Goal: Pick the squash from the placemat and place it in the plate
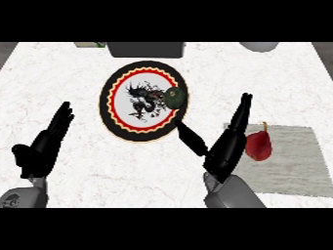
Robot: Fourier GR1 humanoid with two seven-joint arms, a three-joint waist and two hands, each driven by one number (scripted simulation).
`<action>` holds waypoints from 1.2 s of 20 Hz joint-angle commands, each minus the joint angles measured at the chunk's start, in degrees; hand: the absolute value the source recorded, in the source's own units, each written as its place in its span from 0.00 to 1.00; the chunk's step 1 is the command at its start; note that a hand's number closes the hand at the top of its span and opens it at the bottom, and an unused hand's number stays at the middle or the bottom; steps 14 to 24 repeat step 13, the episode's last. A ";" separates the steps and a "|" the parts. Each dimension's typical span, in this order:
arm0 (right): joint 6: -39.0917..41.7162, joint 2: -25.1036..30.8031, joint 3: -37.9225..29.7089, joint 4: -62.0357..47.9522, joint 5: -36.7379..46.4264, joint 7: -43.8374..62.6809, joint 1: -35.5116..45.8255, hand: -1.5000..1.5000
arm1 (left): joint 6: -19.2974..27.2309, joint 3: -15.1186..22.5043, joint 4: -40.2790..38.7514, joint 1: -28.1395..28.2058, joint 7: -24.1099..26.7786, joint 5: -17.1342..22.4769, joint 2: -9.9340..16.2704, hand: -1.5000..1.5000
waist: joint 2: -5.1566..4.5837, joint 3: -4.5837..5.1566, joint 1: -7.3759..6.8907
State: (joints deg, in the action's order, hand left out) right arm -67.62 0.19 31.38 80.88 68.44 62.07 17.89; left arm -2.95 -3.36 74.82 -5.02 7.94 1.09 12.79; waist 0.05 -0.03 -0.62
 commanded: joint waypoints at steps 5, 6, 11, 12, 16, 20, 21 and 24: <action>-11.90 0.82 9.24 4.01 -1.30 -6.71 -15.09 0.00 | -2.25 -1.98 0.99 0.43 -1.79 1.05 1.79 0.50 | -0.03 0.01 0.55; -7.69 3.90 10.47 9.72 -2.71 -7.24 -17.38 0.00 | -0.93 -1.93 2.68 -0.52 -4.22 0.43 1.54 0.50 | 0.02 0.01 0.69; -13.58 7.90 11.51 6.38 -9.93 -11.54 -17.89 0.00 | -1.11 -1.21 2.97 3.00 -0.69 -0.57 -0.56 0.50 | -0.02 0.01 0.52; -13.01 8.14 11.41 7.30 -9.42 -12.78 -19.40 0.00 | -1.41 -2.45 1.05 2.32 0.43 -0.25 -0.07 0.50 | -0.02 0.02 0.62; -17.80 8.49 11.23 2.13 -11.63 -14.24 -17.05 0.00 | 0.70 -0.43 2.28 0.40 -1.85 -1.50 -2.16 0.50 | -0.07 -0.02 0.51; -17.80 8.49 11.23 2.13 -11.63 -14.24 -17.05 0.00 | 0.70 -0.43 2.28 0.40 -1.85 -1.50 -2.16 0.50 | -0.07 -0.02 0.51; -17.80 8.49 11.23 2.13 -11.63 -14.24 -17.05 0.00 | 0.70 -0.43 2.28 0.40 -1.85 -1.50 -2.16 0.50 | -0.07 -0.02 0.51; -17.80 8.49 11.23 2.13 -11.63 -14.24 -17.05 0.00 | 0.70 -0.43 2.28 0.40 -1.85 -1.50 -2.16 0.50 | -0.07 -0.02 0.51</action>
